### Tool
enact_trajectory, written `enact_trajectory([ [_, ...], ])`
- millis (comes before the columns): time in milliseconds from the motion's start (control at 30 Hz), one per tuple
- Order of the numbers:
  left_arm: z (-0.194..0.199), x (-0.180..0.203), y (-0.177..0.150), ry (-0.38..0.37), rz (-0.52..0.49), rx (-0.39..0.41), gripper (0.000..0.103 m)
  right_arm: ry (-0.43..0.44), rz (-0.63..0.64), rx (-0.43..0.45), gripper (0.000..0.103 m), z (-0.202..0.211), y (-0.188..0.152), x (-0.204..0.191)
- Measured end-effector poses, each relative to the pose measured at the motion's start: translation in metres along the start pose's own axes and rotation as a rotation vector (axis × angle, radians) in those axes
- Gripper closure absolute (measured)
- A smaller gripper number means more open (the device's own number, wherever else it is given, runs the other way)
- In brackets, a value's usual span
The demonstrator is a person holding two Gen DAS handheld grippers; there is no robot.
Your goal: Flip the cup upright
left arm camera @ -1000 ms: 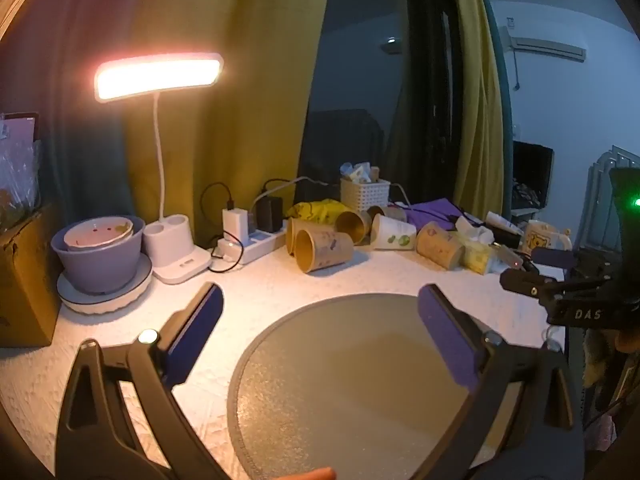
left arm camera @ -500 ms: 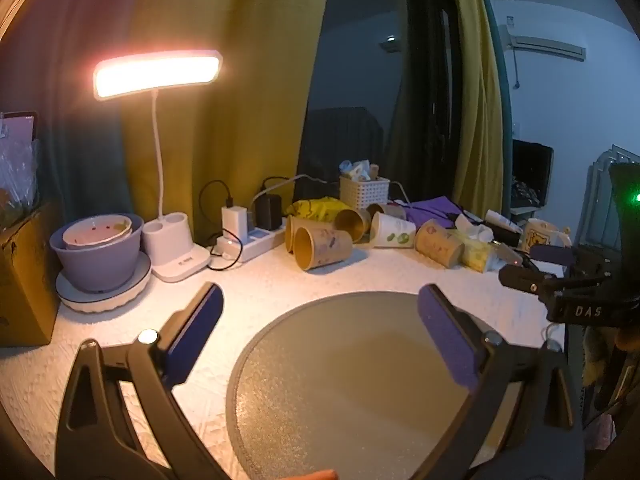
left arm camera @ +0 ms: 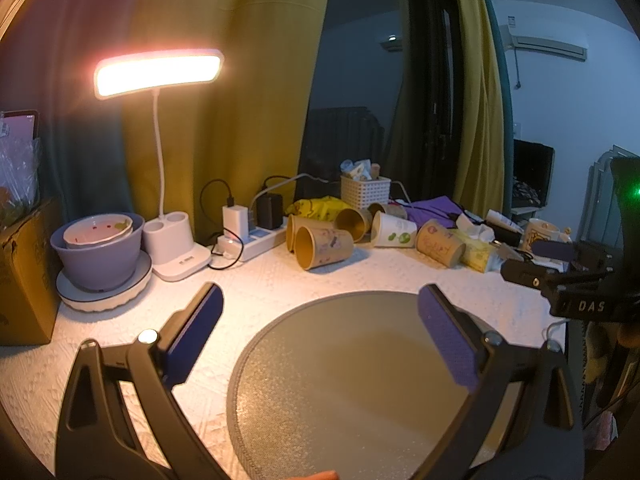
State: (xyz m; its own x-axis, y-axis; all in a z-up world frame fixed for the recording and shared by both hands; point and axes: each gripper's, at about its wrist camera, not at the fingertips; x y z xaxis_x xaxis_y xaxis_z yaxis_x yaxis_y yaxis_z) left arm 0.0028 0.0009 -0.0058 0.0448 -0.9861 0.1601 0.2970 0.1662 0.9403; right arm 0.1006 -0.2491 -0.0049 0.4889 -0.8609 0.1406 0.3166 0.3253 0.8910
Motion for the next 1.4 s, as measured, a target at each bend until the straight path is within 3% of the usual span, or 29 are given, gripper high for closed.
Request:
enact_trajectory([
  [1400,-0.001,-0.0024,0.0003,0.0,-0.002,-0.003,0.004,0.0,-0.001,0.009,0.018,0.0015,0.0043,0.0029],
])
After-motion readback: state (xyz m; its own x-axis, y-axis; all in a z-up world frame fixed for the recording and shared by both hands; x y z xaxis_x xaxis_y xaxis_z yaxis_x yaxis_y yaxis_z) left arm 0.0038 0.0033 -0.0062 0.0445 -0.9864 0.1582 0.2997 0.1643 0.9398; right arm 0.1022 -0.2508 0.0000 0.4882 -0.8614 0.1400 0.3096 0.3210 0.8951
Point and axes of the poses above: each gripper's, at about its wrist camera, not at the fingertips, and z roughly against the way its jaws point, x to its right, y to its top, and after that the axes turned 5 degrees about z, right-handed
